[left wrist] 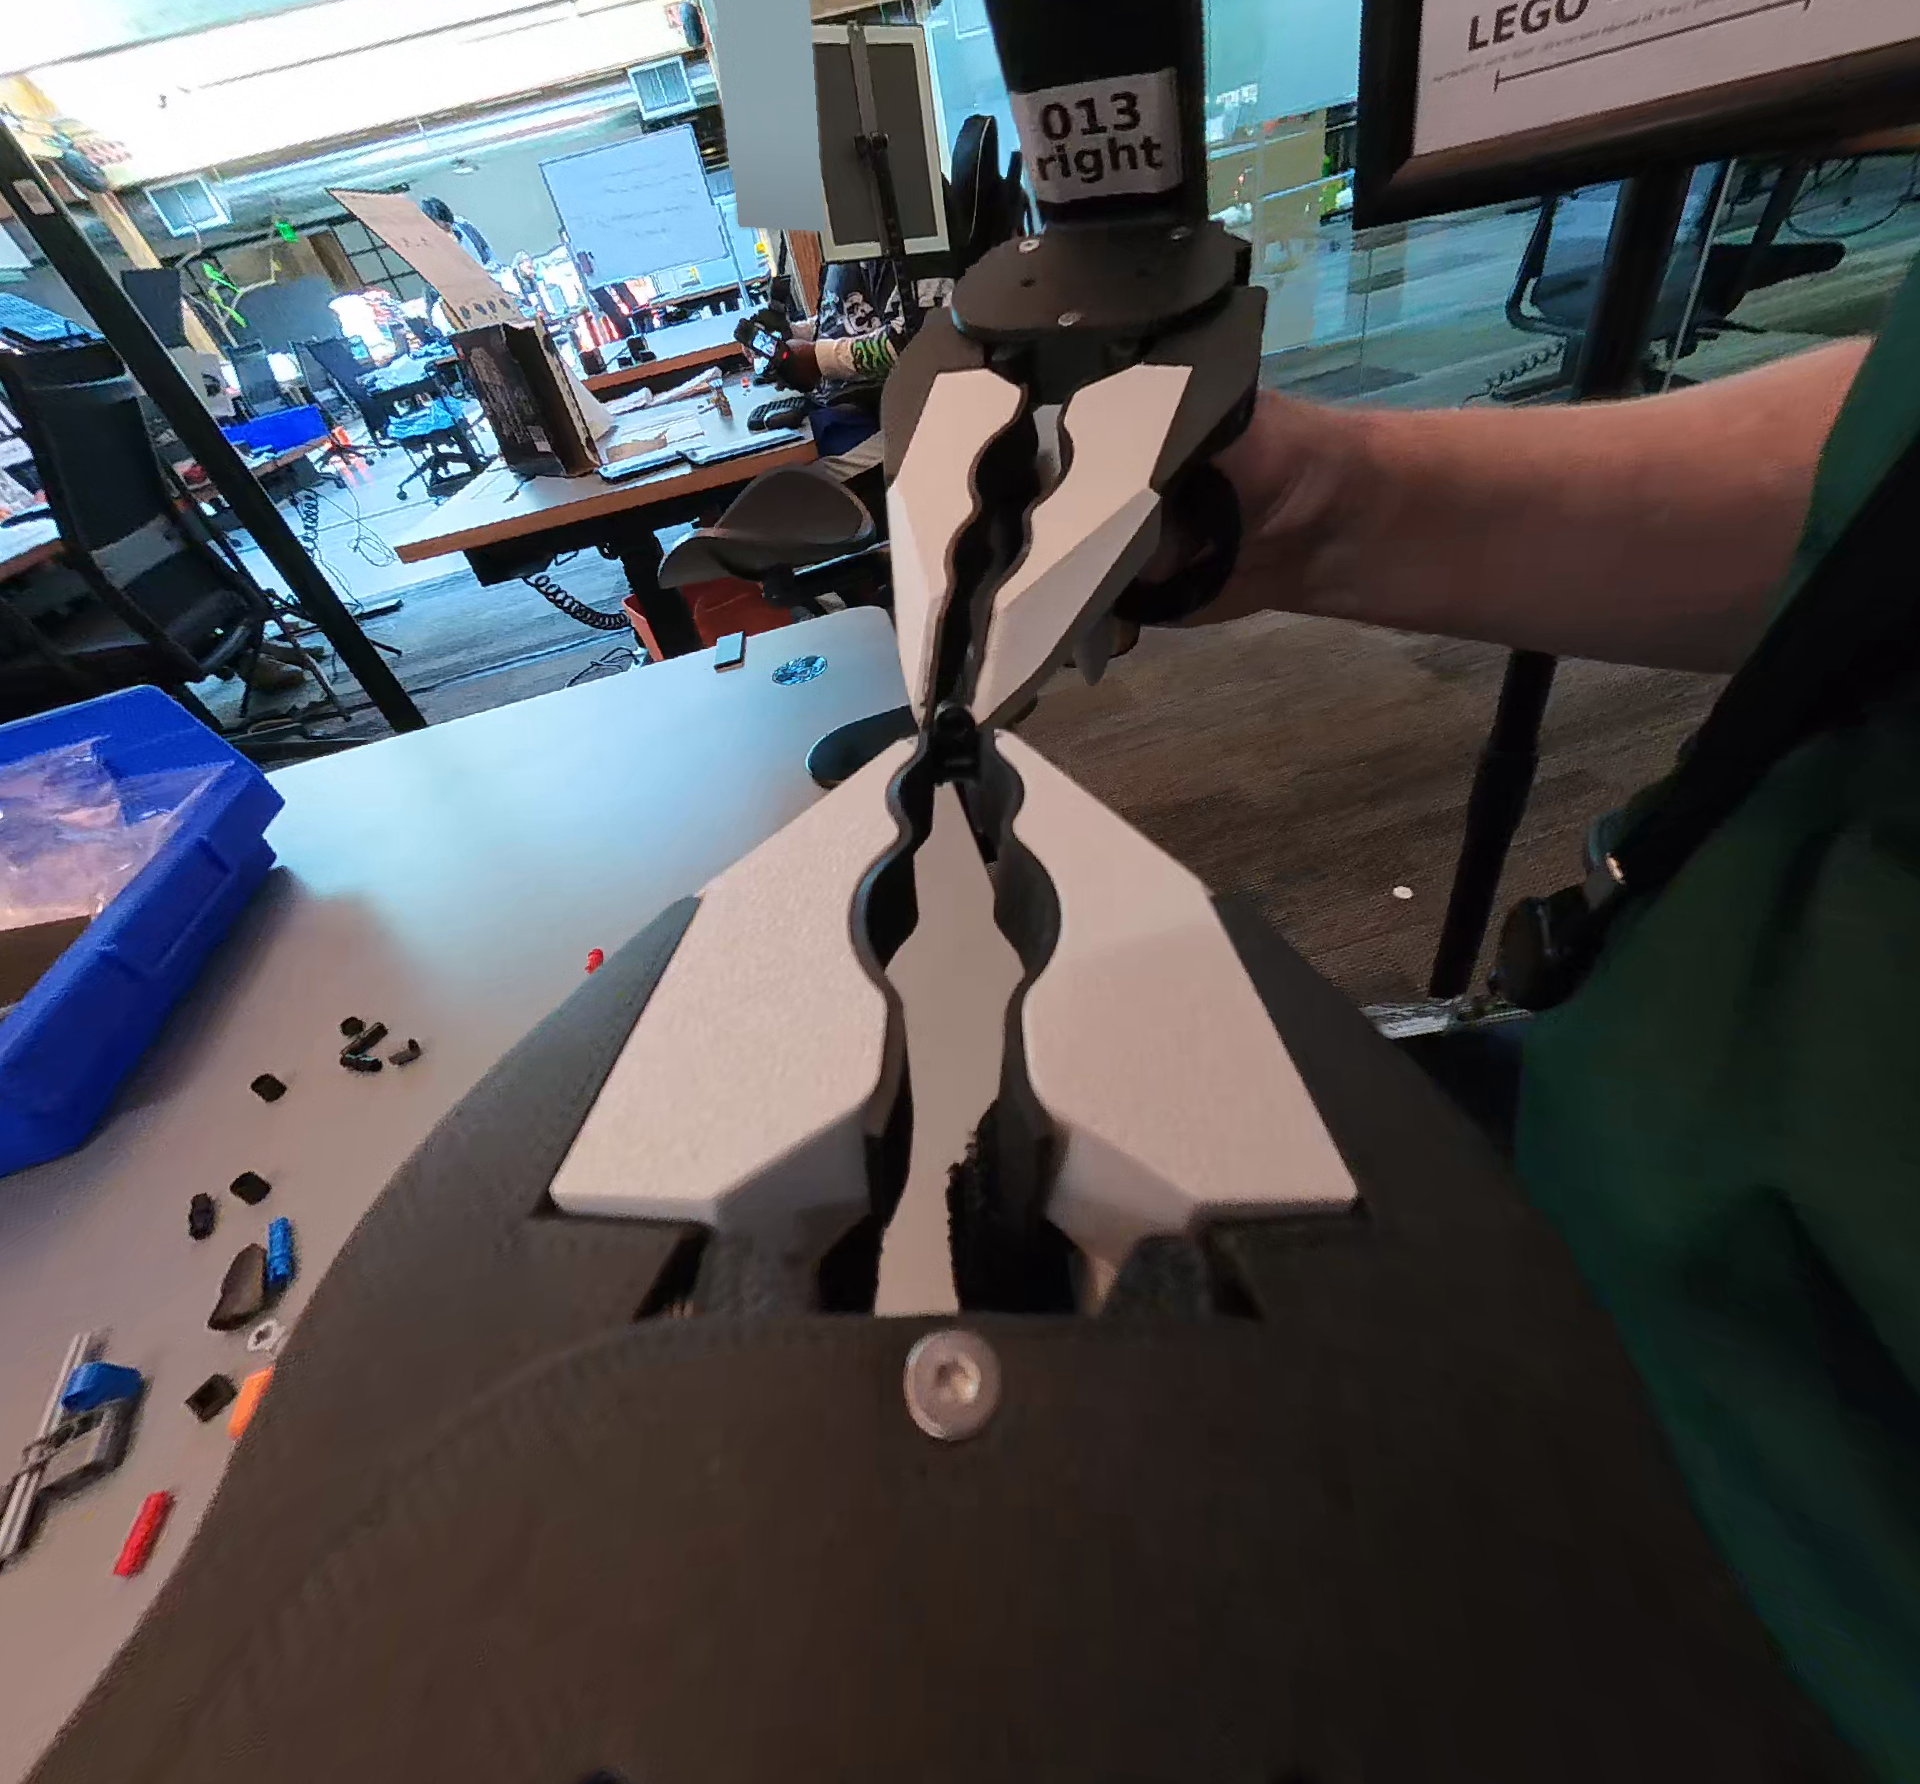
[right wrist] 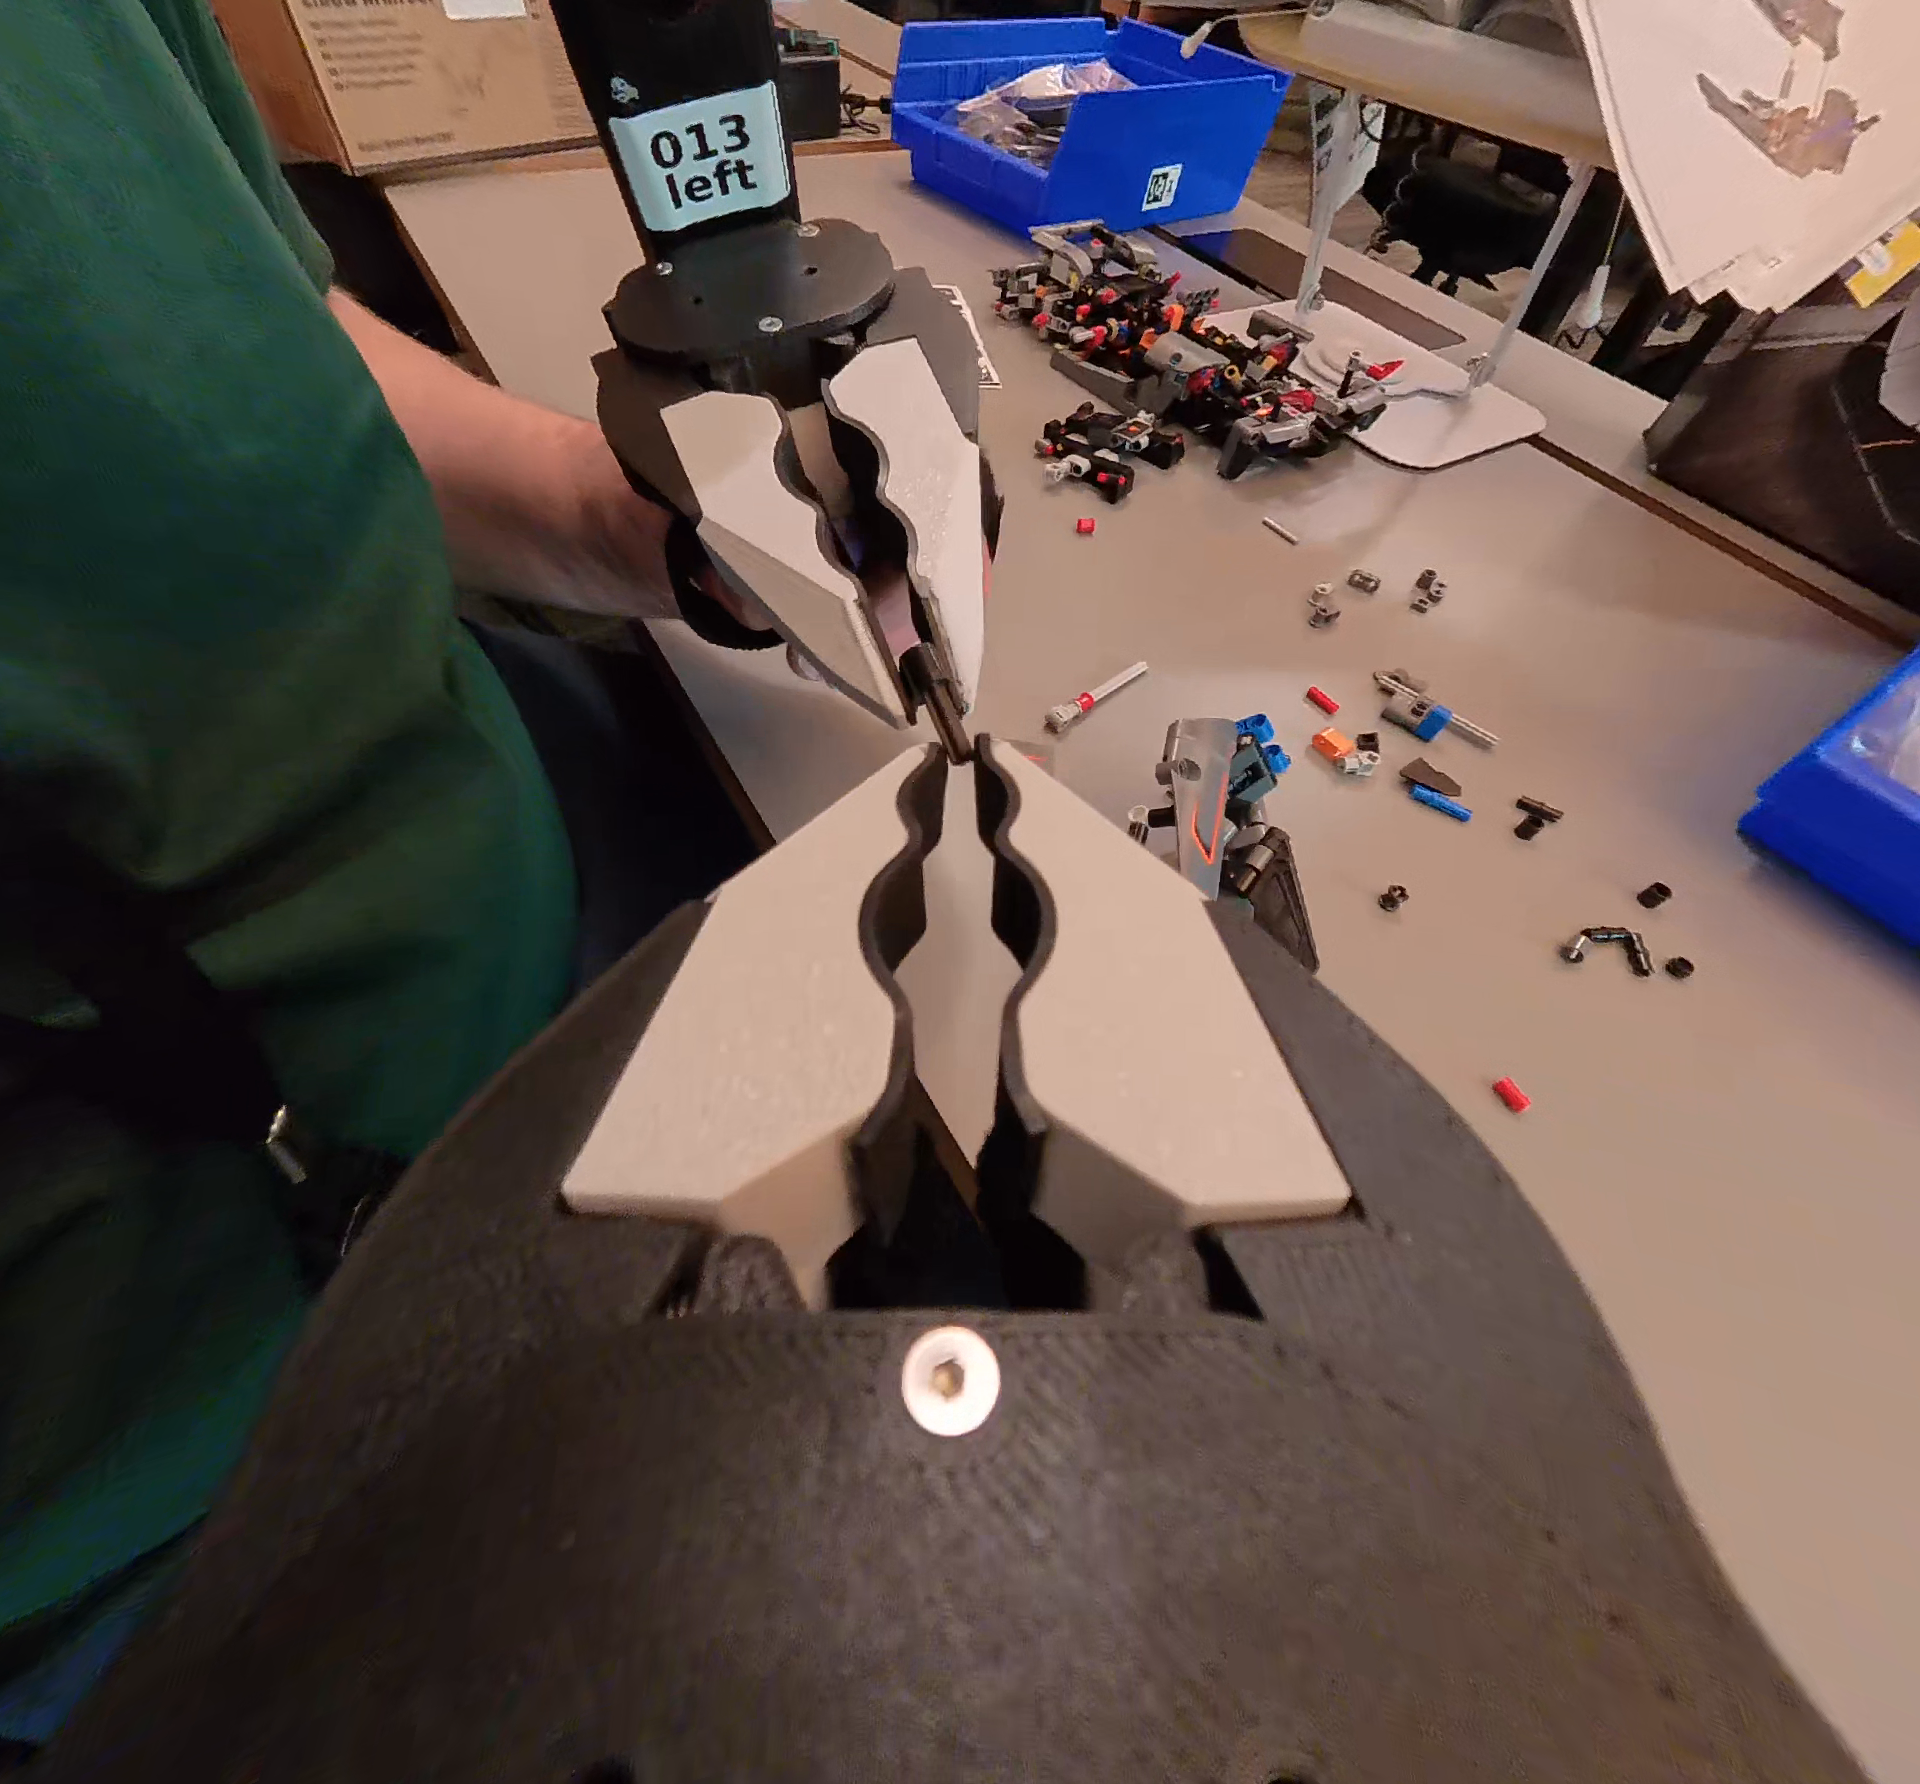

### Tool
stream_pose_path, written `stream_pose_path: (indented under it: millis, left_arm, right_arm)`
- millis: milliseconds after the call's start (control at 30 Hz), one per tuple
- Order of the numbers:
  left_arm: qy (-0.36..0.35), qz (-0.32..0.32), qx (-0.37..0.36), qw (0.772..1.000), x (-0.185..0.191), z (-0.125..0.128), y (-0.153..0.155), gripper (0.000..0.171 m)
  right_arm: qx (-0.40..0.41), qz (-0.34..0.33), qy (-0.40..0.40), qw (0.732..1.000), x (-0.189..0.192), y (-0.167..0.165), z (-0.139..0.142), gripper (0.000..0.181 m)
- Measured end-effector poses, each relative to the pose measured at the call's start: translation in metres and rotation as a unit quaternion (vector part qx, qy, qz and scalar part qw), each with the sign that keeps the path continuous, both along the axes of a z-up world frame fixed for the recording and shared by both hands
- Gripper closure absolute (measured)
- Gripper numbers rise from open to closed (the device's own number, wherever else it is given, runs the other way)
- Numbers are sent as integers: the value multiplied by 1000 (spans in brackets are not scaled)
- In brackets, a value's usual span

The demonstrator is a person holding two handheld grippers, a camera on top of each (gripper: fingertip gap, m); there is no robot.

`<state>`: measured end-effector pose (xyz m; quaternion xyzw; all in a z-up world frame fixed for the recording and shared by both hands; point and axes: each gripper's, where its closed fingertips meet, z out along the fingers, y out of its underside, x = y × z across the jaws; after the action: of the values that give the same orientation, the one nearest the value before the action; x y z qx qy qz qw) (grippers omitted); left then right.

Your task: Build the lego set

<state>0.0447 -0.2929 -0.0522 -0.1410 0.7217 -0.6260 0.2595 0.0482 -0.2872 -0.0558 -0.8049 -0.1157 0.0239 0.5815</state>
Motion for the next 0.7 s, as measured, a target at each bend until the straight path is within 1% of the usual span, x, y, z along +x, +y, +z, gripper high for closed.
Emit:
stream_pose_path:
  millis: [200,233,300,367,433,500,533,600,700]
  left_arm:
    - [-7,9,7,1000,1,1,1,166]
    - [-9,14,12,1000,2,1,1,166]
    - [-18,49,44,998,8,-3,5,166]
    - [-43,77,81,993,12,-6,7,166]
    - [-75,109,130,983,16,-10,8,166]
    - [-106,134,166,971,19,-11,8,166]
    - [-118,142,182,966,20,-12,7,166]
    - [-141,152,202,957,21,-12,5,165]
    - [-159,154,219,950,22,-13,2,165]
  right_arm:
    - [2,10,10,1000,1,1,1,178]
    - [-1,2,12,1000,4,1,0,175]
    - [-15,-28,21,999,13,0,-2,167]
    - [-22,-50,57,997,16,-2,-2,164]
    - [-19,-74,114,991,17,-2,1,162]
    - [-3,-78,166,983,12,1,5,154]
    - [-10,-89,183,979,12,3,2,152]
    - [-17,-119,203,972,16,4,-5,152]
    - [-13,-138,236,962,18,5,-8,155]
